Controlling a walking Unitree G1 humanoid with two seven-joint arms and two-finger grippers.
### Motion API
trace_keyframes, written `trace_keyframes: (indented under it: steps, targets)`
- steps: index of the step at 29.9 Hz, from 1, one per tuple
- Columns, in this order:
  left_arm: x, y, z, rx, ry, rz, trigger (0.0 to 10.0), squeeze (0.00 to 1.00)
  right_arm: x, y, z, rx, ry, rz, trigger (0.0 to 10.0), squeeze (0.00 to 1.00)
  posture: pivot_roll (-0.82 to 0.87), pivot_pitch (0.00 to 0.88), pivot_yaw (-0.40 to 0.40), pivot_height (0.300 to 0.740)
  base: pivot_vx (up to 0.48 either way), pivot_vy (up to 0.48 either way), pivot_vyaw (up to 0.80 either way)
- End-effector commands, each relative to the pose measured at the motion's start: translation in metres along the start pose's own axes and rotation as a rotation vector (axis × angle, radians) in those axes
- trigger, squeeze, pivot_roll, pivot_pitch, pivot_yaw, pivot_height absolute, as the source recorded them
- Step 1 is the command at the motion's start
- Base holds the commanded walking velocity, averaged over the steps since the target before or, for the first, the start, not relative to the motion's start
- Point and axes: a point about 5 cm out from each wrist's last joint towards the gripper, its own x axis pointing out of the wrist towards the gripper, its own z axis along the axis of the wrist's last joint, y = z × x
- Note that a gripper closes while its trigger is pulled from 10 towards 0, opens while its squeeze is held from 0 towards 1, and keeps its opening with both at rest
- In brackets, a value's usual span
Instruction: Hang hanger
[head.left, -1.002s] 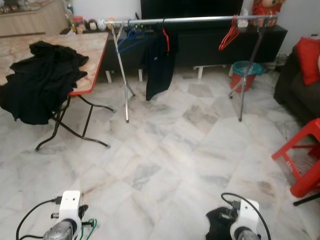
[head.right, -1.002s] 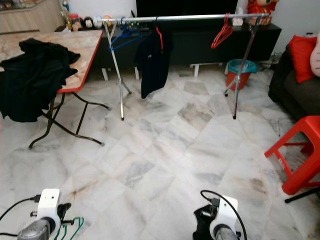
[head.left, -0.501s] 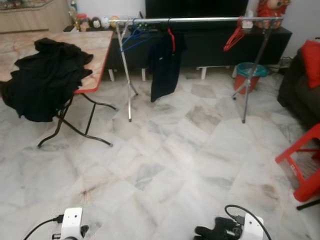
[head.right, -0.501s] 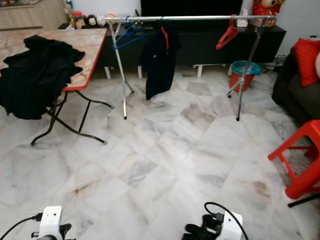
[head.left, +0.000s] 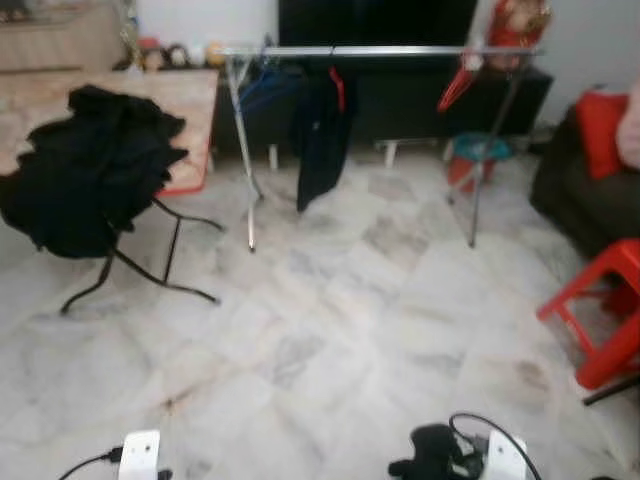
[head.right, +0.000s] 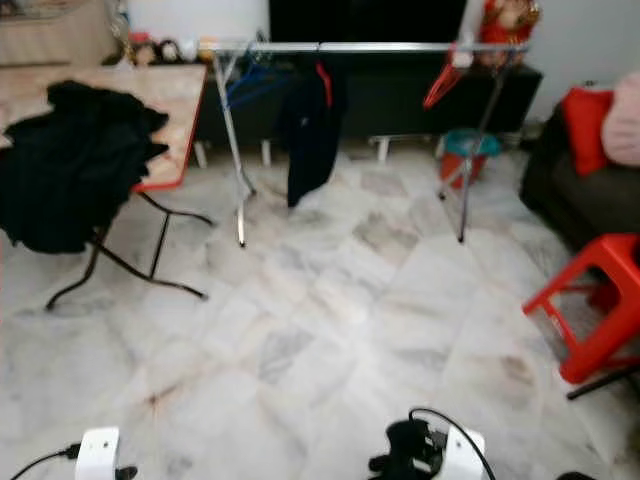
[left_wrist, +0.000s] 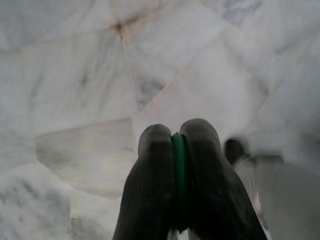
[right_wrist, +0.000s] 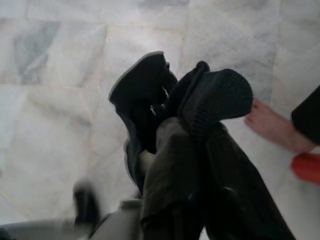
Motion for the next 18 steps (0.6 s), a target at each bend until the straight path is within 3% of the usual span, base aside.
trace_keyframes:
  steps: [1, 7, 15, 18]
  targets:
    - [0.000, 0.010, 0.002, 0.022, 0.007, 0.026, 10.0, 0.00, 0.000, 0.004, -0.003, 0.009, 0.012, 0.016, 10.0, 0.00, 0.06, 0.000, 0.013, 0.740, 0.000, 0.409, 0.00]
    - [-0.001, 0.009, 0.000, 0.026, 0.022, 0.023, 10.0, 0.00, -0.002, -0.006, -0.007, -0.005, 0.037, 0.013, 10.0, 0.00, 0.03, 0.000, 0.030, 0.740, 0.000, 0.407, 0.00]
    - [-0.002, 0.018, 0.001, 0.016, 0.021, 0.046, 10.0, 0.00, -0.002, -0.002, -0.011, -0.014, 0.068, 0.022, 10.0, 0.00, 0.03, 0.000, 0.042, 0.740, 0.000, 0.405, 0.00]
    - [-0.002, 0.020, 0.001, 0.020, 0.027, 0.050, 10.0, 0.00, -0.002, -0.001, -0.011, -0.018, 0.074, 0.027, 10.0, 0.00, 0.04, 0.000, 0.044, 0.740, 0.000, 0.403, 0.56]
